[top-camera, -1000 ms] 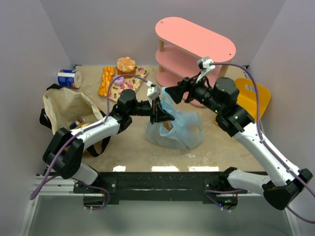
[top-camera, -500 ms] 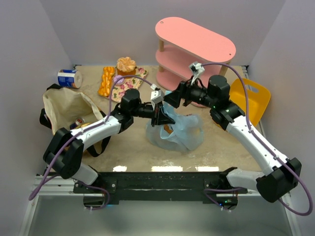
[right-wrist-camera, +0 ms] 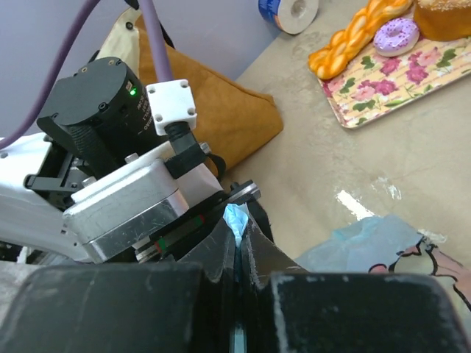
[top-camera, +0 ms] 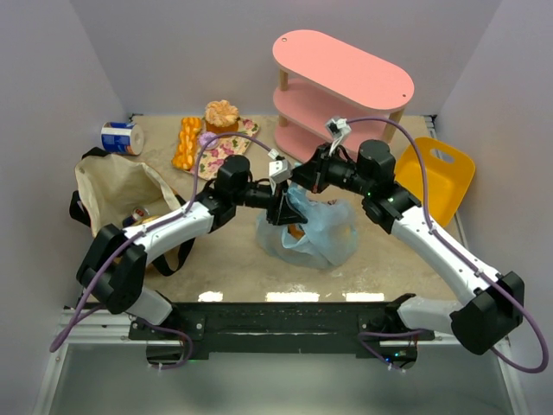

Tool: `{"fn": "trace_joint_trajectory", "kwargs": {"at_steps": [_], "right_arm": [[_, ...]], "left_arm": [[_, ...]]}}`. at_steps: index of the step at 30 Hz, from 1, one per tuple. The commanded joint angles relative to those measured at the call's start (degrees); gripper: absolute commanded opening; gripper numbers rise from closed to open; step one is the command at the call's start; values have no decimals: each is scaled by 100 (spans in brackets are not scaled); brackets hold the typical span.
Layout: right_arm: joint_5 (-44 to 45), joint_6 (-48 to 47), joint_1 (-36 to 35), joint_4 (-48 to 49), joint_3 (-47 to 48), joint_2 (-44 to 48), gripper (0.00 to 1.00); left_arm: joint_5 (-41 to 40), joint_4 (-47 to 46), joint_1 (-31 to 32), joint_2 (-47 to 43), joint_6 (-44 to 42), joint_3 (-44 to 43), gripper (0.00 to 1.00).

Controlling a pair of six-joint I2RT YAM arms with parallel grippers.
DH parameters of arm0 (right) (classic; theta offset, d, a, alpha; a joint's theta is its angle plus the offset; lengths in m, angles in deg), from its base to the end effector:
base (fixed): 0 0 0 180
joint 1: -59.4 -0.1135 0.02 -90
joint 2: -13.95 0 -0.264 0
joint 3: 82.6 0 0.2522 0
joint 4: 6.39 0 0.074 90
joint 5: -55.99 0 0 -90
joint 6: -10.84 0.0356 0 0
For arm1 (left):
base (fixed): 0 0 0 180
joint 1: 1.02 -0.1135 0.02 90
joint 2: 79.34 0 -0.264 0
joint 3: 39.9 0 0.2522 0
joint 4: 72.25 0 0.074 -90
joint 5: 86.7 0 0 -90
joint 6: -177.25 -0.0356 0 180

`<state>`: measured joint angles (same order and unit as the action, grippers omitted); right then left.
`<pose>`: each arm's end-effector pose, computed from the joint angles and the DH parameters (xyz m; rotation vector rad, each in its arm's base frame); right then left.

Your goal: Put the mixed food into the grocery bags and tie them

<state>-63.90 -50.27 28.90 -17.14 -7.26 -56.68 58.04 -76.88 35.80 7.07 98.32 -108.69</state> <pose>0.2392 0.1615 0.3722 -0.4481 1.7568 1.1945 0.2515 -0.2246 0.2794 1.1189 1.5826 -1.4266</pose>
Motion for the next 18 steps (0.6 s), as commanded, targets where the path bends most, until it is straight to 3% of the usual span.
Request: {"fn": "trace_joint_trajectory", "kwargs": {"at_steps": [1,3,9,18], "right_arm": [[439,30,-70,-124,-59,295,0],[493,12,-79,-204,-67,313,0],[572,-14,-70,-283,-41,304,0],[616,3,-70,-283,3,331,0]], "left_arm": [[-577,694,18,-396,-623,-404,57],[-832,959,10,-607,-939,-474,67],[-1343,1733,10,-1204,-1687,-632,80],[-439,1444,1,-1065,-1222,-808,87]]}}
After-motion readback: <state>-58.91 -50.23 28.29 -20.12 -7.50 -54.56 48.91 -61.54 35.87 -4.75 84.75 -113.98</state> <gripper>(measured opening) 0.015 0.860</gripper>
